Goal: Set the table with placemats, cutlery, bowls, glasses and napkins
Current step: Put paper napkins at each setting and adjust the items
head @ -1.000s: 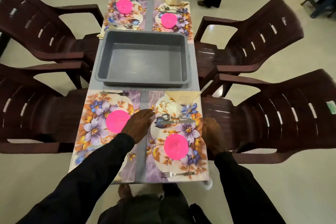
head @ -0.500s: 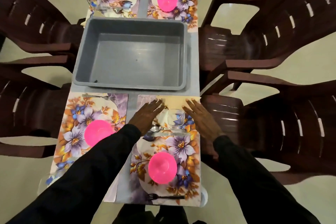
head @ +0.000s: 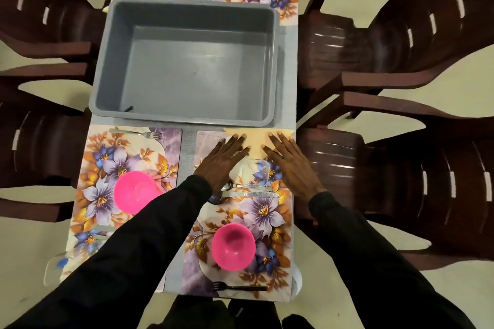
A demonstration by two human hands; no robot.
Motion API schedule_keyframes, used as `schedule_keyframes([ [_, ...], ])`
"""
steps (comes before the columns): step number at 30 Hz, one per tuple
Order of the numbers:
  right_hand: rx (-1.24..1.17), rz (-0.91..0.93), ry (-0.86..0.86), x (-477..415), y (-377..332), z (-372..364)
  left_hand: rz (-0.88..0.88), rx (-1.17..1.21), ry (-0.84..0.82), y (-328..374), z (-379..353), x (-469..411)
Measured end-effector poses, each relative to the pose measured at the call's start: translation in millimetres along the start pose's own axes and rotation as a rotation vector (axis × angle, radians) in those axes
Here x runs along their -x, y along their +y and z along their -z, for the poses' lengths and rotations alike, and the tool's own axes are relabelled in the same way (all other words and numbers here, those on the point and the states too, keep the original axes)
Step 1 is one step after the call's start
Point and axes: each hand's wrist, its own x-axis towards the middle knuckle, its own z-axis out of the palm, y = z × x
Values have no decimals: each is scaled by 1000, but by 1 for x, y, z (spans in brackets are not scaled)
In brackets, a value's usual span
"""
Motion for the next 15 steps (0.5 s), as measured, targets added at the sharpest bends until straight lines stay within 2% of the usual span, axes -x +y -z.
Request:
schedule_keyframes([
  [5, 4, -1, 35, 0, 0, -8, 6, -29, -45, -4, -7, -2],
  [9, 50, 107, 95, -2, 1, -22, 5, -57, -56, -5, -10, -4],
  [15, 64, 168, 118, -3, 17, -24, 7, -62, -62, -7, -13, -4],
])
